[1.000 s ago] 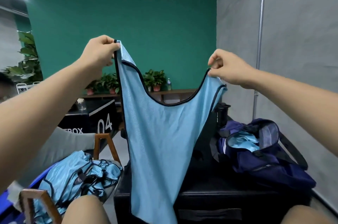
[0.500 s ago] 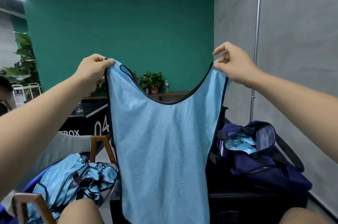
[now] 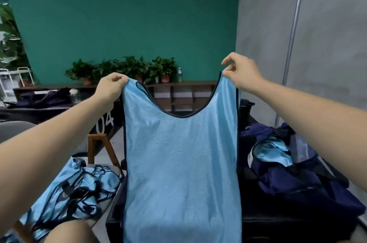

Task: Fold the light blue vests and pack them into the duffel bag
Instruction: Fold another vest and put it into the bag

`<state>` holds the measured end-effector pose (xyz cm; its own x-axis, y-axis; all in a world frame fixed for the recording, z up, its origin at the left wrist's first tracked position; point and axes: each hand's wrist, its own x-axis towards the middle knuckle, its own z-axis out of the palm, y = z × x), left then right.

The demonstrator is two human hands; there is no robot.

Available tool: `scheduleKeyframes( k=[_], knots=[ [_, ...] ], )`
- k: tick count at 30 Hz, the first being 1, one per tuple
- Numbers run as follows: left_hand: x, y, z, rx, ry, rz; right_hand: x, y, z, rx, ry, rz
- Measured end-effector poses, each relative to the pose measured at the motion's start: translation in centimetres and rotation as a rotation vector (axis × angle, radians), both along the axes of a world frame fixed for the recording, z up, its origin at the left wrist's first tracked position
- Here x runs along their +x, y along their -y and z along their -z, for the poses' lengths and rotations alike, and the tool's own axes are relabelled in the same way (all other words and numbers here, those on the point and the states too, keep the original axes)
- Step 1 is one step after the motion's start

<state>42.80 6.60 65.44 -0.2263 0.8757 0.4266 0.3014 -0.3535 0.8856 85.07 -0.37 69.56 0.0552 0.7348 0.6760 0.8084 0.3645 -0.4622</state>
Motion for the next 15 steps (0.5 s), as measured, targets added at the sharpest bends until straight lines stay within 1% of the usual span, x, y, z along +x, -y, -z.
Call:
scheduleKeyframes(
  k=[6,15],
  knots=[
    [0.7,-6.7,4.7,-0.048,-0.048,-0.064,-0.7,-7.0,3.3,-0.083,0.027,-0.004],
    [1.7,-15.4,15.3,-0.219,-0.077,-0.075,-1.1,-17.0,12.2,-0.269,0.032,-0.043]
  ],
)
